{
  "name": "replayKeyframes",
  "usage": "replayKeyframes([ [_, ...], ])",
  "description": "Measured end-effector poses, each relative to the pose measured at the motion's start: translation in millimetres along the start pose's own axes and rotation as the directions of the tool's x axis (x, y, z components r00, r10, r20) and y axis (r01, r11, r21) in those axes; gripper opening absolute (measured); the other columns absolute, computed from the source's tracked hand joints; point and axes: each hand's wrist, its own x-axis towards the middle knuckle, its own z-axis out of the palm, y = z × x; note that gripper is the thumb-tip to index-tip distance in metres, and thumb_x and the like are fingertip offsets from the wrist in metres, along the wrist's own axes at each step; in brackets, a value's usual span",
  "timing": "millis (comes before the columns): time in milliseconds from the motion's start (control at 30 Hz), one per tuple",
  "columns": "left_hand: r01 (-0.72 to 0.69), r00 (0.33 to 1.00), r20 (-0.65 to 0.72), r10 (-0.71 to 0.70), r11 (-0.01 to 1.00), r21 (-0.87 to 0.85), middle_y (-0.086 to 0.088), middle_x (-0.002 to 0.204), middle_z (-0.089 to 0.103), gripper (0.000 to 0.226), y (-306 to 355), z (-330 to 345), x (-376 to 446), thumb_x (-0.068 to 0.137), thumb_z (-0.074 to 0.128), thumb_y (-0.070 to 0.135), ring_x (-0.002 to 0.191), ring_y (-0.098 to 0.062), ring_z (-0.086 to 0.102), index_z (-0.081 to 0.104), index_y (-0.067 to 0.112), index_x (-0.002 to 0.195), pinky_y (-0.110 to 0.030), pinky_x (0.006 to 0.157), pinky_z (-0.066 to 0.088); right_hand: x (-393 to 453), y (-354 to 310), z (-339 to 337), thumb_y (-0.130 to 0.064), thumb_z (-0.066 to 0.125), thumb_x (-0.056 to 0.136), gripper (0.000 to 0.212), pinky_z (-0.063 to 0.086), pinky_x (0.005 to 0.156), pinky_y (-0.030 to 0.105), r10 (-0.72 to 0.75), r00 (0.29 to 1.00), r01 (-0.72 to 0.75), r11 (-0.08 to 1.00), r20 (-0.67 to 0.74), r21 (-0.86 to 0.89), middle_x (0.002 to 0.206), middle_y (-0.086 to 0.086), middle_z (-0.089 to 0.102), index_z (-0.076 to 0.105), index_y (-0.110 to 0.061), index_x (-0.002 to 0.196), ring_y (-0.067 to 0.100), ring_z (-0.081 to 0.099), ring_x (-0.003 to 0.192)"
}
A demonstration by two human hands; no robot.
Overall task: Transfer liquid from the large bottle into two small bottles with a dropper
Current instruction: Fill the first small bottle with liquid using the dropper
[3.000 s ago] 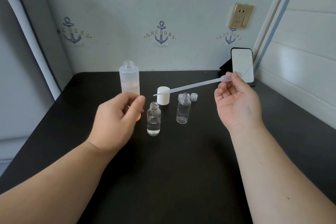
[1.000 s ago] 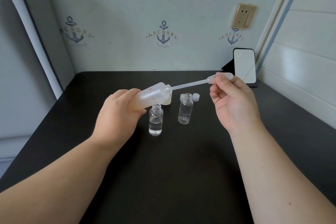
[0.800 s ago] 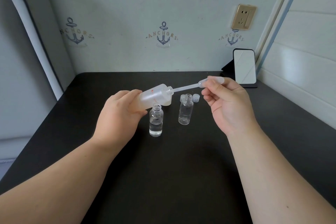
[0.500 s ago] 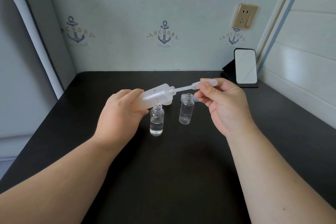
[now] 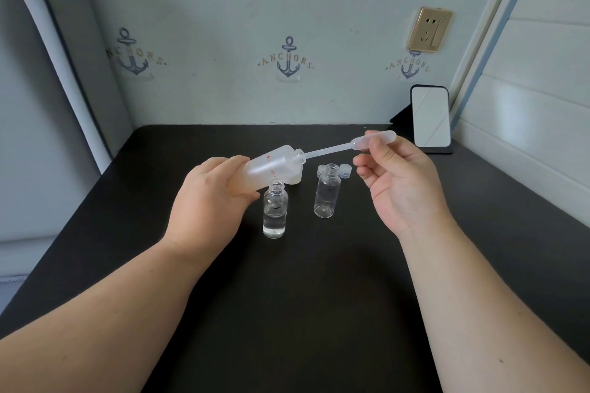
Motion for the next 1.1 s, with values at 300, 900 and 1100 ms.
replayKeyframes([
  [300, 0.055, 0.998, 0.003, -0.055, 0.998, 0.000, 0.015, 0.112, 0.060, 0.044, -1, -2, 0, 0.084, 0.079, 0.023, 0.101, -0.007, 0.050, 0.066, 0.032, 0.124, -0.022, 0.083, 0.036, 5, -3, -9, -0.022, 0.073, 0.083, 0.010, 0.055, 0.069, 0.022, 0.025, 0.995, -0.009, 0.985, -0.095, 0.171, 0.087, 0.001, 0.076, 0.081, -0.018, 0.079, 0.012, 0.069, 0.072],
  [900, 0.187, 0.982, -0.008, -0.188, 0.980, -0.072, 0.017, 0.103, 0.057, 0.035, -4, -1, 2, 0.088, 0.073, 0.035, 0.087, -0.002, 0.050, 0.059, 0.033, 0.120, -0.014, 0.070, 0.033, 9, -5, -16, -0.015, 0.068, 0.095, 0.013, 0.054, 0.070, 0.022, 0.098, 0.959, 0.033, 0.893, -0.265, 0.449, 0.087, 0.001, 0.072, 0.075, -0.010, 0.087, 0.013, 0.070, 0.075],
  [1100, 0.190, 0.982, 0.008, -0.191, 0.975, -0.114, 0.018, 0.093, 0.060, 0.026, -4, 0, 3, 0.088, 0.073, 0.038, 0.085, -0.006, 0.059, 0.053, 0.041, 0.106, -0.026, 0.068, 0.044, 9, -6, -18, -0.013, 0.068, 0.094, 0.018, 0.054, 0.066, 0.023, 0.107, 0.965, 0.009, 0.898, -0.239, 0.440, 0.083, 0.003, 0.072, 0.079, -0.011, 0.080, 0.013, 0.068, 0.072],
])
